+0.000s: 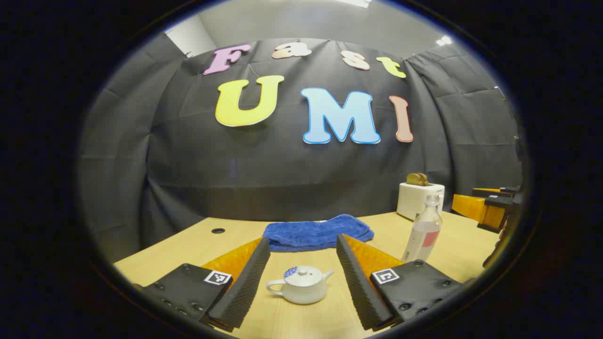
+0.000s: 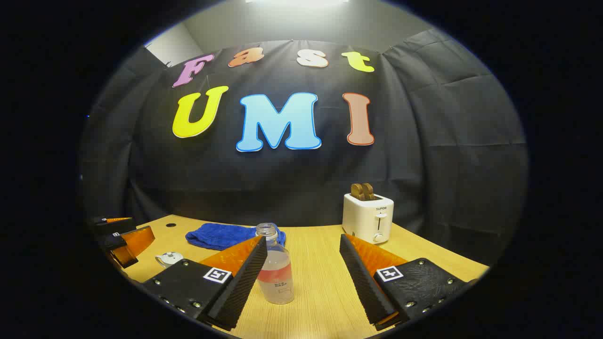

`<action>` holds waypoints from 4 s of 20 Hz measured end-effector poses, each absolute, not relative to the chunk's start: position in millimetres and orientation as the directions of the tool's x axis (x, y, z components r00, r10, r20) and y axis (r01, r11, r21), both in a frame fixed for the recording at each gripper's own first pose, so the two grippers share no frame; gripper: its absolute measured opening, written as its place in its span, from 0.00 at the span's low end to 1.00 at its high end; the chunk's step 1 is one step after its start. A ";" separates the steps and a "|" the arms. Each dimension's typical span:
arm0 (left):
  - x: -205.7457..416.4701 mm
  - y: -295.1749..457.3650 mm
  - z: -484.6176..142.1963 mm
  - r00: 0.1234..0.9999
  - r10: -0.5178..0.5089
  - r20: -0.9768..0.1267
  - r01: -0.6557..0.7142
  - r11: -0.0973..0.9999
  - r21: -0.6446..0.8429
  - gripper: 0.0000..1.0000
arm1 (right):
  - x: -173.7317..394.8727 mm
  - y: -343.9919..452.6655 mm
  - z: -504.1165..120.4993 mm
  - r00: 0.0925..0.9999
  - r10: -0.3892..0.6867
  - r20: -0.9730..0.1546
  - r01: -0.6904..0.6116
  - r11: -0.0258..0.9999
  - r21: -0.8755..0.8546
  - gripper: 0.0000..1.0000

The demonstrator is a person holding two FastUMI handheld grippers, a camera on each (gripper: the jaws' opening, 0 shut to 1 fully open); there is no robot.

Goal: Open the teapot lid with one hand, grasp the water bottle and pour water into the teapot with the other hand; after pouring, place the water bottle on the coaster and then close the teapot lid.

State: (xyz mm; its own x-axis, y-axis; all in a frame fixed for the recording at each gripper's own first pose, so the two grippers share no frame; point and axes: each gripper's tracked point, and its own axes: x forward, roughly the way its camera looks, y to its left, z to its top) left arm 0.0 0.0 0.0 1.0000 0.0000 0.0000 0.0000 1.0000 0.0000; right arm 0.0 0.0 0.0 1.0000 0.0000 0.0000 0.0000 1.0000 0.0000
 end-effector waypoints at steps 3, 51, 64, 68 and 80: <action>5.7 -0.1 -4.7 1.000 -0.002 -0.014 0.002 1.000 -0.006 0.93 | 0.4 4.2 -2.8 1.000 0.010 -0.003 -0.010 1.000 -0.008 0.96; 77.9 5.9 -80.7 0.983 -0.032 -0.181 0.033 0.999 0.003 0.43 | 11.4 -21.8 -58.1 0.990 -0.032 -0.138 0.043 0.996 0.077 0.96; 82.1 6.7 -76.4 0.979 -0.043 -0.197 0.044 0.999 0.000 0.07 | 12.3 -19.3 -61.7 0.989 -0.024 -0.144 0.035 0.997 0.076 0.96; 84.7 4.9 -74.0 0.979 -0.051 -0.199 0.056 0.998 0.015 0.07 | 11.7 -11.8 -59.4 0.991 0.008 -0.133 0.003 0.997 0.080 0.96; 84.4 5.7 -51.6 0.984 -0.078 -0.161 0.077 0.997 -0.008 0.07 | 17.2 16.1 -64.7 0.984 0.108 -0.141 -0.102 0.994 0.050 0.96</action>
